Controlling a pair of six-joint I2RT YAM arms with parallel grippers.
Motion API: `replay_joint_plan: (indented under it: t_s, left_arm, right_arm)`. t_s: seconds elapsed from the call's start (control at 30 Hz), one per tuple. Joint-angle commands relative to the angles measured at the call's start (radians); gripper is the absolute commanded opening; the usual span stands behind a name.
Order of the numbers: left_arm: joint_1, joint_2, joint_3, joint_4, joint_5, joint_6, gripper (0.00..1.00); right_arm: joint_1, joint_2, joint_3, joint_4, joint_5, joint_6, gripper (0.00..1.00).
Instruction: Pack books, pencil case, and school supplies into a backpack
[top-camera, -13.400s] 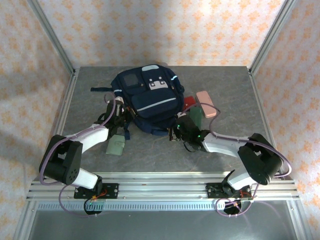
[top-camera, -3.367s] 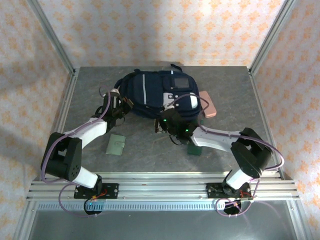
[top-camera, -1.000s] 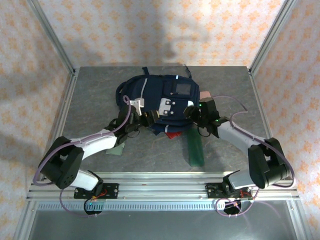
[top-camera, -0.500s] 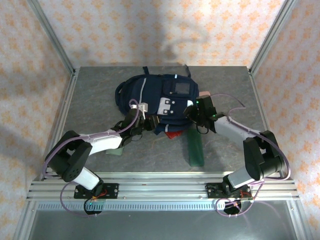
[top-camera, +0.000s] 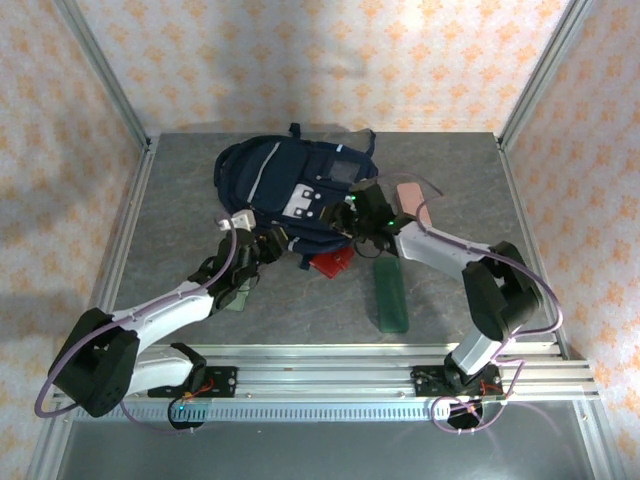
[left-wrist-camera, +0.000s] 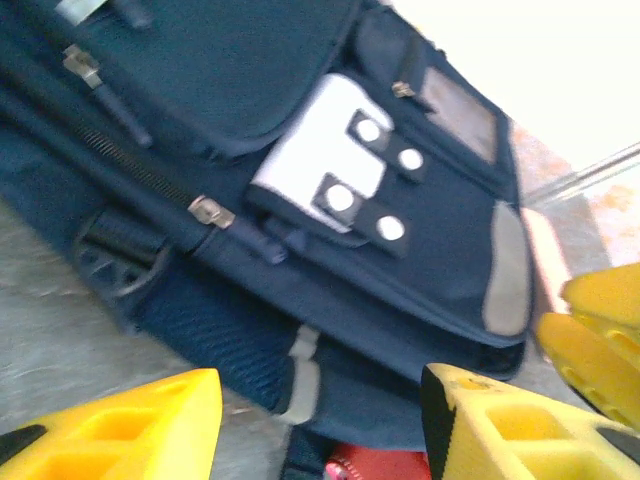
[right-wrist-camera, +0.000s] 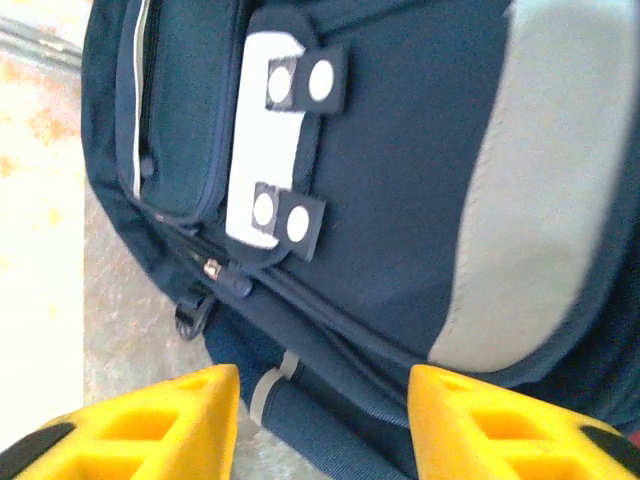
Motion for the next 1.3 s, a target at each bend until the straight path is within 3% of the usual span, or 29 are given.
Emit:
replay_joint_plan:
  t_s: [0.0, 0.13, 0.3, 0.47, 0.63, 0.9, 1.0, 1.07, 1.27]
  left_arm:
    - [0.018, -0.016, -0.019, -0.045, -0.018, -0.027, 0.55]
    - [0.045, -0.023, -0.023, -0.043, -0.006, -0.015, 0.55]
    - [0.081, -0.009, -0.019, -0.030, 0.030, -0.016, 0.58]
    - [0.085, 0.004, -0.014, -0.024, 0.058, -0.018, 0.60]
    - [0.085, 0.024, -0.002, -0.020, 0.073, -0.017, 0.62]
    - [0.105, 0.006, 0.024, -0.075, 0.001, -0.048, 0.65]
    - [0.132, -0.005, 0.026, -0.100, -0.015, -0.058, 0.66]
    - [0.148, -0.010, 0.035, -0.127, -0.034, -0.062, 0.66]
    - [0.180, -0.056, 0.024, -0.157, -0.051, -0.097, 0.67]
  right_arm:
    - [-0.037, 0.036, 0.032, -0.019, 0.106, 0.031, 0.44]
    - [-0.108, 0.082, 0.009, -0.001, 0.095, 0.036, 0.43]
    - [-0.160, 0.168, 0.052, -0.116, 0.223, -0.017, 0.45]
    - [-0.306, 0.187, 0.052, -0.149, 0.294, -0.042, 0.47]
    - [-0.342, 0.191, 0.182, -0.218, 0.334, -0.105, 0.49]
    - [-0.227, 0.006, 0.213, -0.192, 0.256, -0.096, 0.48]
    - [-0.175, -0.028, 0.161, -0.061, 0.081, -0.057, 0.48]
    - [-0.134, 0.007, 0.145, 0.034, -0.056, -0.009, 0.48]
    - [0.016, 0.220, 0.275, 0.122, -0.188, 0.034, 0.52]
